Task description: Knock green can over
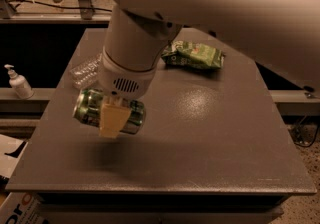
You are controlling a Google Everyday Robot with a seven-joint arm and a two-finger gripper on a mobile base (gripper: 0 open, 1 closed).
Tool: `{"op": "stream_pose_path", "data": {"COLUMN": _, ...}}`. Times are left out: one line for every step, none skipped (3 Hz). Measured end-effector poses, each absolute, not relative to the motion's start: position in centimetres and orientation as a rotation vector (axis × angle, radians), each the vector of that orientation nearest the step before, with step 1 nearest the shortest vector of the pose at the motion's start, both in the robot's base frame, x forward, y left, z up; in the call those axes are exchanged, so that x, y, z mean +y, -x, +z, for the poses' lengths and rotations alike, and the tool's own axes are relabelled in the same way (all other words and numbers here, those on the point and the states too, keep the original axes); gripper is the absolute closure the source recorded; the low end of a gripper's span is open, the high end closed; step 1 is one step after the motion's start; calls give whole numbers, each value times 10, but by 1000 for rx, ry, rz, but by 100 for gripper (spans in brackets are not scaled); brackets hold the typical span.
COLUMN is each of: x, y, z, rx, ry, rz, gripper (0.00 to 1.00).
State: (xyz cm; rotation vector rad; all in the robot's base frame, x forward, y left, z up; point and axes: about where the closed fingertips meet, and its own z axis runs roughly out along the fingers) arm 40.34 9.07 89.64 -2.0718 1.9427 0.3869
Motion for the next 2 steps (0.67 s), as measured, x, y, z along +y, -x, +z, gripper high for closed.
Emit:
{"op": "stream_pose_path", "data": {"x": 51, "y": -419, "z": 871, "rx": 2115, "ry": 2122, "rz": 147, "gripper": 100}}
{"op": "stream_pose_path", "data": {"x": 20, "y": -437, "z": 858, "rx": 2219, "ry": 2108, "rz": -116, "gripper": 100}}
